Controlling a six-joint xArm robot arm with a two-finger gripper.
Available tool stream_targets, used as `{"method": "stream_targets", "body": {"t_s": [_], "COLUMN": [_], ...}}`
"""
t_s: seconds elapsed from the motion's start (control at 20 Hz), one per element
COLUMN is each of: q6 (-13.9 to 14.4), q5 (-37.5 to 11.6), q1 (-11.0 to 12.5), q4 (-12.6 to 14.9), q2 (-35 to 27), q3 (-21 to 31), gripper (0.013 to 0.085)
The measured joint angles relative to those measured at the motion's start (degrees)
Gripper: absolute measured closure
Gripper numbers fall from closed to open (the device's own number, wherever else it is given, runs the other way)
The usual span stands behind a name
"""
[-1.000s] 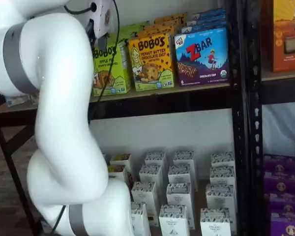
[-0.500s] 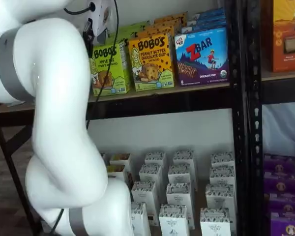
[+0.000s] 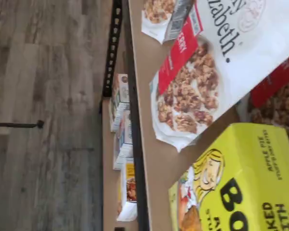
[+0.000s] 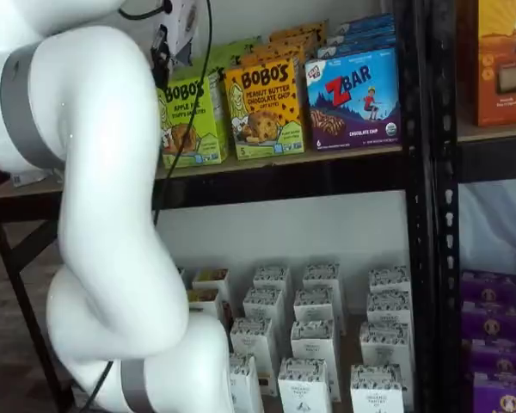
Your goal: Pick the green box on the top shelf, the fourth from the left
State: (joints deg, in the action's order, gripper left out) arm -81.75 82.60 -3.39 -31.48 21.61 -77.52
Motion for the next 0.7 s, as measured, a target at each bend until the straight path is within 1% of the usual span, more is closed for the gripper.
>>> {"method": "stream_targets", "body": {"t_s": [0.35,0.7], "q6": [0.38,0.69], "q5": [-5.69,-7.01], "q1": [-1.37,-2.28], "q4": [1.95,3.9], "q2": [-0.56,-2.61], "q3": [0.93,-0.28], "gripper": [0.013,0.013]}}
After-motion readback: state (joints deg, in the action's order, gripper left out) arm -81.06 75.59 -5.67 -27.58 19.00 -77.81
